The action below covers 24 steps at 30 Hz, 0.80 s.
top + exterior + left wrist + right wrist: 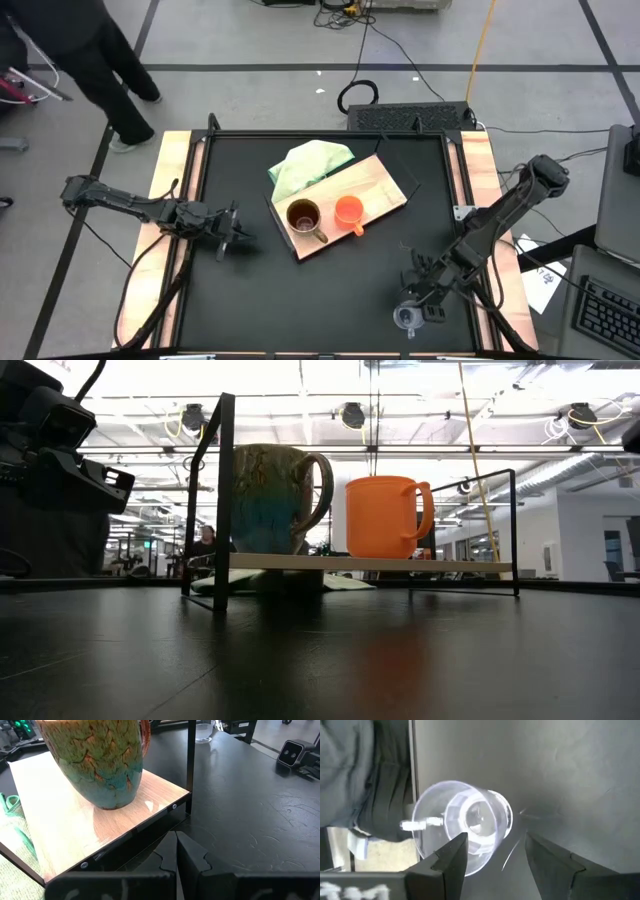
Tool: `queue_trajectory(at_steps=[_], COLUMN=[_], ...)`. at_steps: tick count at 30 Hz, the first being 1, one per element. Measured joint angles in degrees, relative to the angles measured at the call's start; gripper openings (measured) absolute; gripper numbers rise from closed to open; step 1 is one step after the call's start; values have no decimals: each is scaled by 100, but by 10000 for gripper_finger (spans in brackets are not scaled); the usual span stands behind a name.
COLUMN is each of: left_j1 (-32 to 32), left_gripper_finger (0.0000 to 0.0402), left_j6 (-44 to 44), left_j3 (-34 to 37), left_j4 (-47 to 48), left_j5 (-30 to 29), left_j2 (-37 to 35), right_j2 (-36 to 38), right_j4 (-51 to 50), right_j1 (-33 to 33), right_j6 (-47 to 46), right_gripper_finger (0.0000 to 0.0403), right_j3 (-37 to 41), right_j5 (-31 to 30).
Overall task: Stack small to large cups/mugs on shelf
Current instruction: Put the transparent mug on the shelf
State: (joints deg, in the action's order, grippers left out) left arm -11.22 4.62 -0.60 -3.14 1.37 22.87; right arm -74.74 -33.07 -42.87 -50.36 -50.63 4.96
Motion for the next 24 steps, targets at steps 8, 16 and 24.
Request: queue_trajectory(at_steps=[8,16,24], left_j1=[0,0,0], left_gripper_finger=[5,5,5], left_j6=[0,1,13], left_j3=[0,0,0], left_j4=[0,0,0], left_j5=[0,0,0], left_j2=[-2,-1,-1], right_j2=[-229,-392,-459], right_j4=[25,25,29], right_j1=[0,0,0], right_j6=[-3,-1,35], right_gripper_finger=[190,190,190], right_j3=[0,0,2], right_j5=[113,114,113])
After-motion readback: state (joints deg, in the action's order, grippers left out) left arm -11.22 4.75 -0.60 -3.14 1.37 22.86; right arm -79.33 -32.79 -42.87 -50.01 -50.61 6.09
